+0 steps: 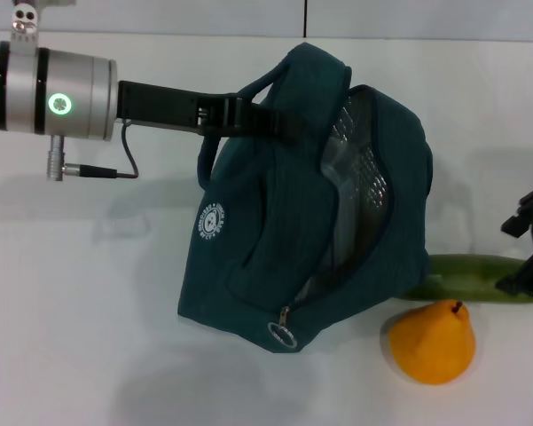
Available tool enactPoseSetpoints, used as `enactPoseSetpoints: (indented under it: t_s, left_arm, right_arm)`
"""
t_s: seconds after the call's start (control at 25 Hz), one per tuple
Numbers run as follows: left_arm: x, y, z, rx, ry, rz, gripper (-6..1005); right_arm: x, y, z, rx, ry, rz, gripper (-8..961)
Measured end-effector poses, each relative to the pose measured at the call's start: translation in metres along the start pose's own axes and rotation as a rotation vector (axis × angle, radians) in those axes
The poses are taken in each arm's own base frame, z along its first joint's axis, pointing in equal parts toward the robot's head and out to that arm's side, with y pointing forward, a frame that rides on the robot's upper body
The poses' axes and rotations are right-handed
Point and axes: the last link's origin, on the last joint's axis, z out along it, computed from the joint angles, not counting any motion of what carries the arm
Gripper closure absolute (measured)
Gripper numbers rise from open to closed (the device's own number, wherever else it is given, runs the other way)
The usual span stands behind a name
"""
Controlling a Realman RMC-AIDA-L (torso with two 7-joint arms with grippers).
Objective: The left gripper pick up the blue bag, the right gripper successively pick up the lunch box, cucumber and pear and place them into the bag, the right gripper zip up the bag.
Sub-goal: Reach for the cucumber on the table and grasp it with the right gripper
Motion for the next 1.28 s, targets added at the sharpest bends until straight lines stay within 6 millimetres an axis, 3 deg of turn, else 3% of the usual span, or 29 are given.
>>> enactPoseSetpoints:
  t_s: [0.48, 1.28]
  left_arm:
    - [0.001, 0.000, 0.001, 0.004, 0.005, 0.017, 950]
    - [0.000, -0.001, -0.001, 0.007, 0.006, 0.017, 949]
  right_arm:
    - [-0.019, 0.001, 0.024, -0.014, 0.065, -0.078, 126]
    - [-0.027, 0.009, 0.053, 0.013, 0.149, -0.186, 134]
